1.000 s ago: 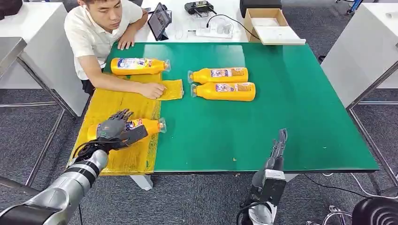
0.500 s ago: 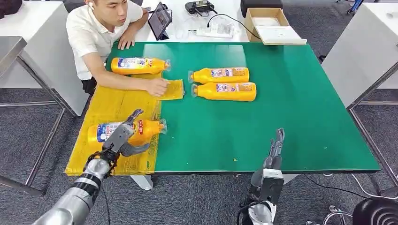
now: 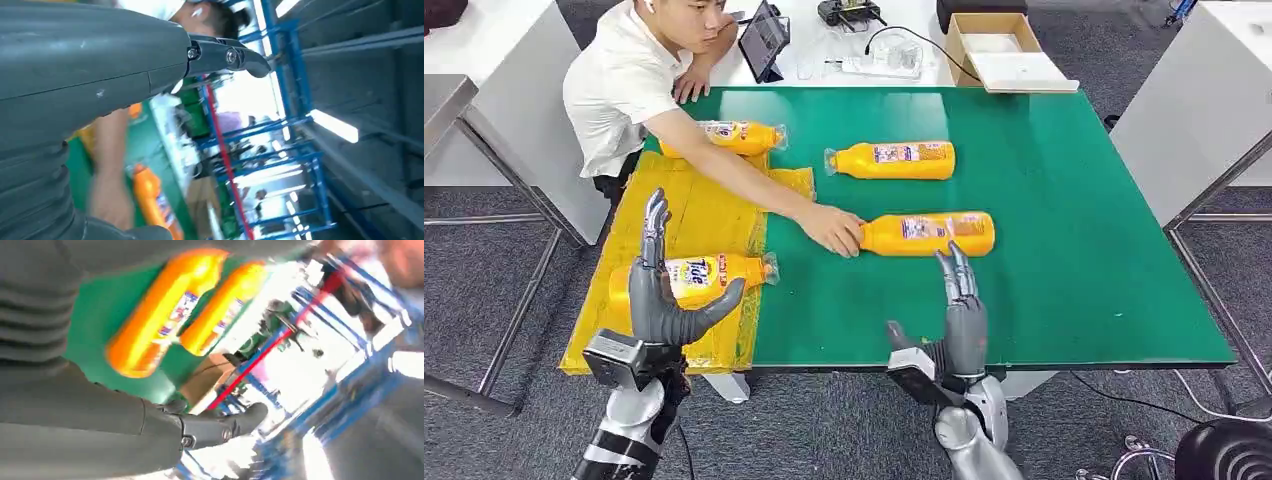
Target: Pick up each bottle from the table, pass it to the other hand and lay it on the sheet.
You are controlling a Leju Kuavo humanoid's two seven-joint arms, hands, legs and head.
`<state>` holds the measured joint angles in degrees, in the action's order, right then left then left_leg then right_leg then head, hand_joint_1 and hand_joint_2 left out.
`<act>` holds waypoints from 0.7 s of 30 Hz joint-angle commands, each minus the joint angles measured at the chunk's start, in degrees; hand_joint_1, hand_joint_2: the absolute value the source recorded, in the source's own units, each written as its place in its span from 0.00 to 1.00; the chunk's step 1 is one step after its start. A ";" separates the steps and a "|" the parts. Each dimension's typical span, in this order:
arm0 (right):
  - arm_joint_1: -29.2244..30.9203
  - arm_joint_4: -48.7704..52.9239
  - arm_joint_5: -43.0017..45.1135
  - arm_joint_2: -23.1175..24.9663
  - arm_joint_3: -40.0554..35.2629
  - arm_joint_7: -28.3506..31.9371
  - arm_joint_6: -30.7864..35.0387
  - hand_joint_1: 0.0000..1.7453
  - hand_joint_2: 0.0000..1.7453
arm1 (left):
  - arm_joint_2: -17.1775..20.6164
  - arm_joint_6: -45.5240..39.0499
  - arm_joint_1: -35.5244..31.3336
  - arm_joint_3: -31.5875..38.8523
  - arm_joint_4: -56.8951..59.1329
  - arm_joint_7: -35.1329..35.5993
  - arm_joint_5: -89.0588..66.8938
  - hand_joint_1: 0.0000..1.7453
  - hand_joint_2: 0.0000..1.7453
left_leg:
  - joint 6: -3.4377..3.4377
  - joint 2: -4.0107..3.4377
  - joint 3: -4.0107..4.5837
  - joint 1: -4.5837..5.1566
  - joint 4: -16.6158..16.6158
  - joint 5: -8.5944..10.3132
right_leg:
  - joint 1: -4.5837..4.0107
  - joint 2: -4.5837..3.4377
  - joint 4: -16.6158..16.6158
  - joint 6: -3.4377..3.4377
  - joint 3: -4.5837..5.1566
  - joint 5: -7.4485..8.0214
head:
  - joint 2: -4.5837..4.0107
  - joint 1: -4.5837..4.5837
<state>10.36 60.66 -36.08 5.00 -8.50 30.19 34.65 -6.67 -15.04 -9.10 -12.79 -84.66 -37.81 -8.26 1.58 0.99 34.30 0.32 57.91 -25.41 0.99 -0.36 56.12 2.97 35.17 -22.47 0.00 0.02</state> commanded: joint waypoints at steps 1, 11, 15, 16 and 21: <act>18.95 -31.74 -16.63 -8.85 -5.11 -13.76 1.09 0.00 1.00 | 1.44 -1.85 1.96 -5.62 -6.63 -1.04 -0.80 0.00 1.00 | -0.02 -0.16 -0.15 -0.01 -0.02 -0.02 | -0.02 -0.08 -0.07 -0.06 -0.15 0.03 | 0.00 0.02; 22.10 -33.75 -20.51 -9.72 -6.43 -19.26 -5.12 0.00 1.00 | 1.75 -2.87 1.96 -6.99 -5.66 -1.40 -2.49 0.00 1.00 | -0.09 -0.05 -0.24 -0.02 0.01 -0.10 | -0.05 -0.02 -0.01 -0.09 -0.23 -0.05 | 0.00 0.00; 23.04 -34.04 -24.04 -9.30 -8.29 -23.34 -7.79 0.00 1.00 | 1.11 -3.05 0.85 -7.00 -5.13 -0.37 -2.01 0.00 1.00 | -0.09 -0.07 -0.18 -0.04 0.05 -0.08 | -0.07 -0.03 0.00 -0.09 -0.19 -0.02 | -0.02 0.00; 23.24 -34.03 -24.98 -9.28 -8.99 -25.01 -11.28 0.00 1.00 | 0.95 -3.01 0.88 -6.91 -5.22 0.27 -1.70 0.00 1.00 | -0.05 -0.04 -0.07 -0.01 0.05 -0.04 | -0.03 -0.03 0.01 -0.05 -0.07 0.01 | 0.00 0.00; 24.13 -36.91 -24.94 -9.81 -9.99 -29.93 -24.47 0.00 1.00 | 0.54 -1.55 0.78 -7.16 -4.70 2.27 -0.47 0.00 1.00 | -0.05 0.00 -0.09 -0.02 0.05 -0.04 | -0.04 0.02 0.00 -0.06 -0.10 -0.01 | 0.00 0.00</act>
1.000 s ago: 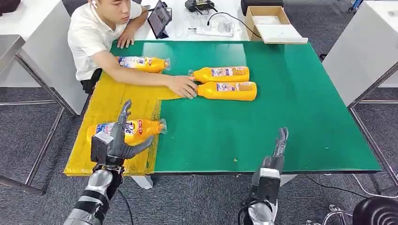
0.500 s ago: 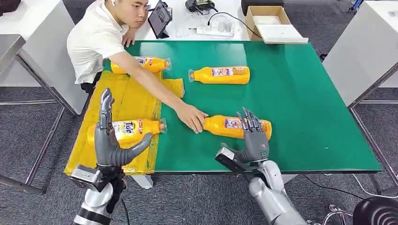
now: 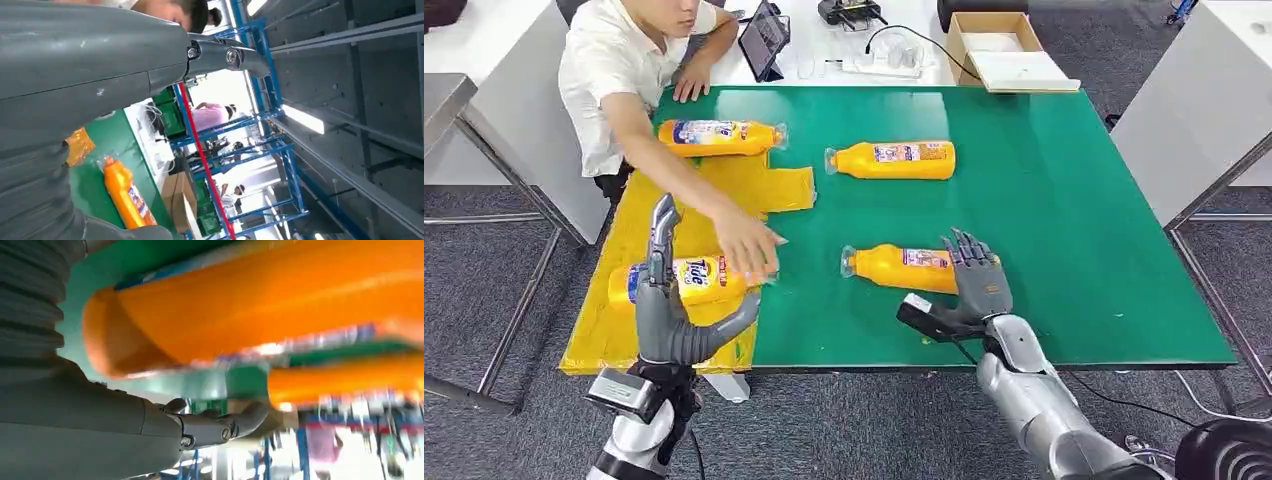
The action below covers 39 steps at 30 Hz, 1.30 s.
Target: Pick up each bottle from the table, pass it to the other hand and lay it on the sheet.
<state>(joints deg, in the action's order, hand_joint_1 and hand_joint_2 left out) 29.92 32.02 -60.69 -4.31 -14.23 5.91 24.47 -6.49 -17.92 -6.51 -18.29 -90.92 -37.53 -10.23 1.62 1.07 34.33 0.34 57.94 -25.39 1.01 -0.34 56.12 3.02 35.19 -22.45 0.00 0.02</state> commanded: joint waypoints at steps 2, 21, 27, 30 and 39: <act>4.61 -8.84 0.03 -0.67 -4.08 -5.99 -15.79 0.00 1.00 | 0.20 1.22 -1.94 -1.75 1.59 1.97 1.46 0.00 1.00 | -0.11 -0.08 -0.18 -0.06 0.02 -0.07 | -0.08 0.02 -0.02 -0.12 -0.18 -0.05 | -0.02 0.00; 4.07 -13.77 5.58 -2.69 -0.33 -5.29 -32.75 1.00 1.00 | -0.77 13.23 -5.50 -3.02 5.49 6.87 11.90 0.00 1.00 | 0.03 0.15 -1.24 -0.12 -0.11 -0.10 | -0.16 0.30 -0.41 0.02 -1.34 -0.14 | 0.00 0.02; 1.68 -12.29 13.92 -4.86 3.72 9.12 -39.32 1.00 1.00 | 0.13 16.68 -6.12 -3.00 8.72 7.55 14.96 0.00 1.00 | 0.05 0.30 -1.47 -0.15 -0.20 -0.09 | -0.19 0.45 -0.68 0.01 -1.59 -0.15 | 0.00 0.02; 1.67 -12.16 13.97 -4.72 3.62 9.14 -39.27 1.00 1.00 | 0.16 16.71 -6.12 -2.96 8.78 7.48 14.99 0.00 1.00 | 0.18 -0.15 -1.54 -0.14 -0.14 -0.31 | -0.18 0.06 -0.64 0.04 -1.66 -0.10 | -0.02 0.02; -8.92 12.66 32.49 0.59 3.04 21.29 -31.58 1.00 1.00 | -2.38 3.55 -1.67 0.65 8.68 13.43 17.72 0.00 1.00 | 0.09 -0.76 -1.66 -0.17 -0.18 -0.46 | -0.21 -0.46 -0.63 0.01 -1.67 -0.07 | -0.02 0.02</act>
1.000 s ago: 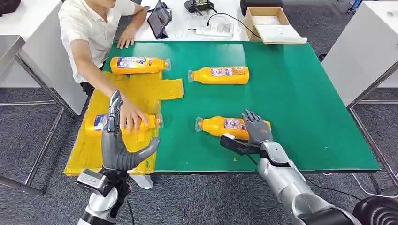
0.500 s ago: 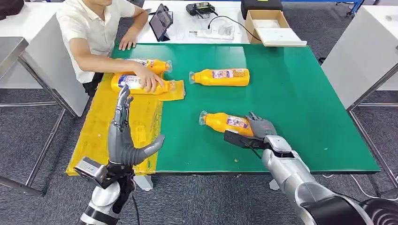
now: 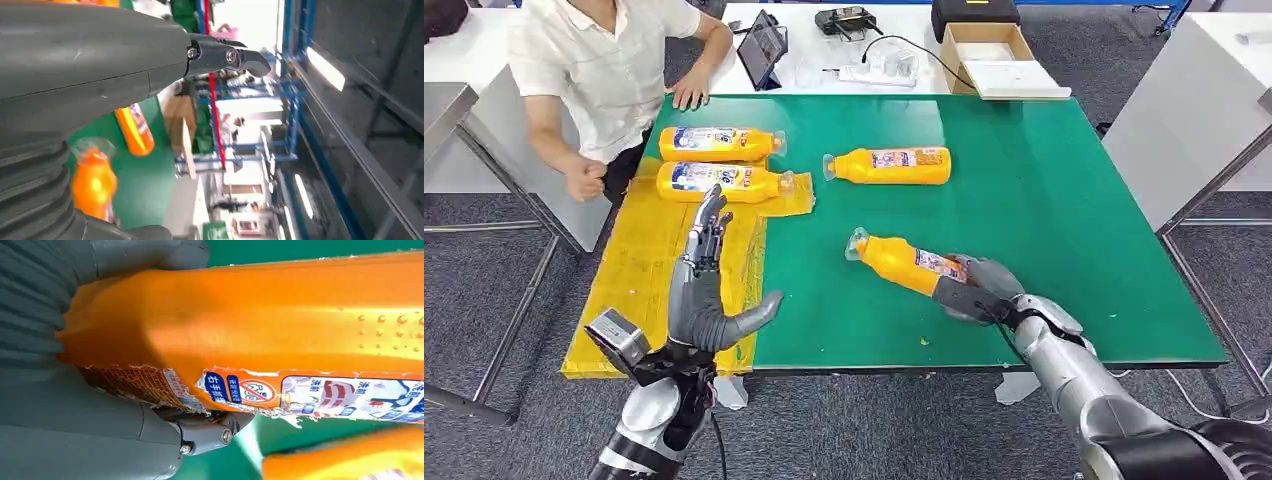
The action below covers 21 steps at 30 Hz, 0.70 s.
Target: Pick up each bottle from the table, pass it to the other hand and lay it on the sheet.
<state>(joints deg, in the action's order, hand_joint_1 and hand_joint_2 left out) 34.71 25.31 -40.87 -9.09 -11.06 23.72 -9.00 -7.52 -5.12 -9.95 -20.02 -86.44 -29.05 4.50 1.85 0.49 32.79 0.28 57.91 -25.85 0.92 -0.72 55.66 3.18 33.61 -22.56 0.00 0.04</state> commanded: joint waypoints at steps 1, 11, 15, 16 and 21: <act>-15.92 24.68 15.67 6.32 -0.48 4.42 3.17 1.00 1.00 | -1.86 -11.66 1.78 2.59 5.35 6.20 4.29 0.00 1.00 | -0.15 -0.15 -0.10 -0.09 -0.11 -0.04 | -0.10 -0.12 -0.12 -0.12 -0.04 0.02 | -0.02 -0.02; -17.66 29.40 20.87 6.91 -1.05 7.41 4.44 1.00 1.00 | -2.05 -13.14 1.27 1.81 6.89 8.17 7.77 0.00 1.00 | -0.15 0.11 0.53 -0.11 -0.04 -0.02 | -0.11 0.07 0.03 -0.12 0.49 -0.07 | 0.00 -0.04; -21.96 43.27 24.08 10.12 -3.77 7.15 7.98 1.00 1.00 | -0.80 -5.42 1.60 -3.21 10.45 12.85 18.01 0.00 1.00 | -0.17 0.02 0.61 -0.04 -0.07 -0.05 | -0.02 -0.04 0.06 -0.15 0.58 -0.09 | -0.02 0.00; -22.11 44.91 24.30 10.76 -5.46 6.85 8.81 1.00 1.00 | 0.37 -2.76 1.48 -6.06 11.04 12.12 17.52 0.00 1.00 | -0.13 0.02 0.73 -0.03 -0.05 -0.03 | 0.01 -0.07 0.06 -0.10 0.69 -0.05 | -0.02 0.00; -20.73 41.42 22.77 11.42 -11.94 7.26 9.23 1.00 1.00 | 1.73 1.50 1.94 -9.82 11.94 12.00 15.43 0.00 1.00 | -0.20 -0.03 0.73 -0.04 -0.10 -0.05 | -0.02 -0.04 0.04 -0.19 0.81 -0.08 | -0.02 -0.04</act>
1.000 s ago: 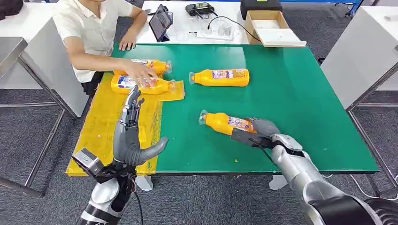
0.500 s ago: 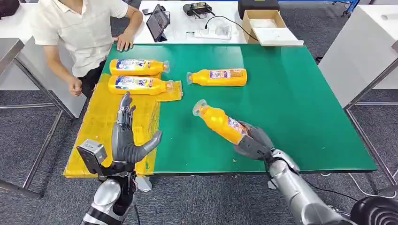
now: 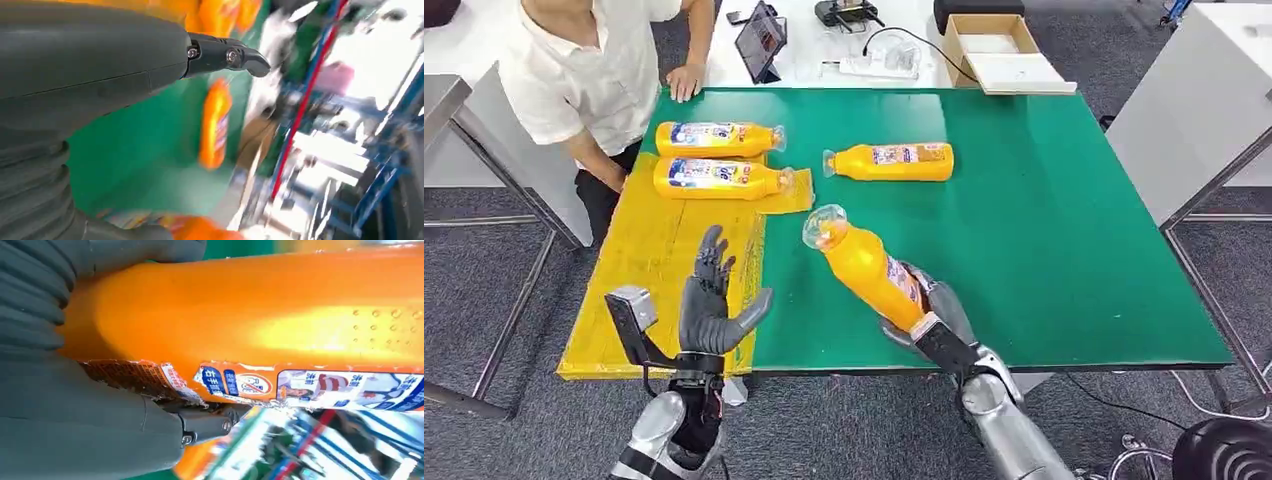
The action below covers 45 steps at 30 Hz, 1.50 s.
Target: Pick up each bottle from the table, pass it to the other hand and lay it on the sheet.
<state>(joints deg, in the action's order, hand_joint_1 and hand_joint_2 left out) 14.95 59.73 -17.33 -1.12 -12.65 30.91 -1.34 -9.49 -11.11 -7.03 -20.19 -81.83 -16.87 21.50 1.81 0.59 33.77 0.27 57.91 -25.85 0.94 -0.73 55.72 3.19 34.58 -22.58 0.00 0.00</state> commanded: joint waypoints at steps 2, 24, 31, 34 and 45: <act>-1.08 5.18 -1.21 3.99 -11.41 0.95 2.12 1.00 1.00 | 3.64 7.85 -0.74 -9.77 6.71 0.00 -1.75 0.00 1.00 | -0.15 -0.05 -0.25 -0.08 -0.10 -0.08 | -0.08 -0.02 -0.07 -0.17 -0.25 -0.09 | -0.02 0.02; 2.47 -7.05 -4.13 6.87 -23.52 7.86 -3.70 1.00 1.00 | 1.60 13.79 -3.99 -9.96 8.74 1.34 1.84 0.00 1.00 | -0.10 0.05 0.02 -0.07 -0.06 -0.01 | -0.06 0.14 -0.04 -0.11 -0.03 -0.07 | -0.02 0.02; 2.40 -10.07 -5.44 7.26 -26.08 7.34 -2.91 0.95 1.00 | 0.14 12.45 -3.96 -7.62 7.64 -0.06 3.40 1.00 1.00 | -0.15 0.09 -0.10 -0.13 -0.03 -0.07 | -0.13 0.24 -0.03 -0.17 -0.15 -0.15 | -0.02 0.02; 1.82 -10.76 -6.91 7.24 -26.66 6.17 -0.26 0.11 1.00 | -0.49 10.36 -3.30 -5.71 6.47 -0.57 4.33 1.00 1.00 | -0.08 0.10 0.10 -0.10 -0.03 0.00 | -0.09 0.20 -0.05 -0.09 0.06 -0.07 | 0.00 0.02; -2.39 -6.23 -15.80 6.47 -28.40 3.14 17.18 0.00 0.00 | 1.25 7.03 -2.21 3.51 7.80 1.00 9.72 1.00 1.00 | -0.12 0.07 0.02 -0.10 -0.08 -0.02 | -0.10 0.20 -0.06 -0.13 0.00 -0.09 | 0.00 0.02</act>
<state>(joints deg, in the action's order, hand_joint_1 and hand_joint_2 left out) 16.45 54.23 -30.73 5.79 -35.76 34.08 12.27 -8.31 -3.32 -5.54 -24.52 -76.59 -16.04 29.26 1.79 0.58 34.00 0.26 57.91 -25.84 0.94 -0.68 55.73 3.18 34.84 -22.60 0.00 0.02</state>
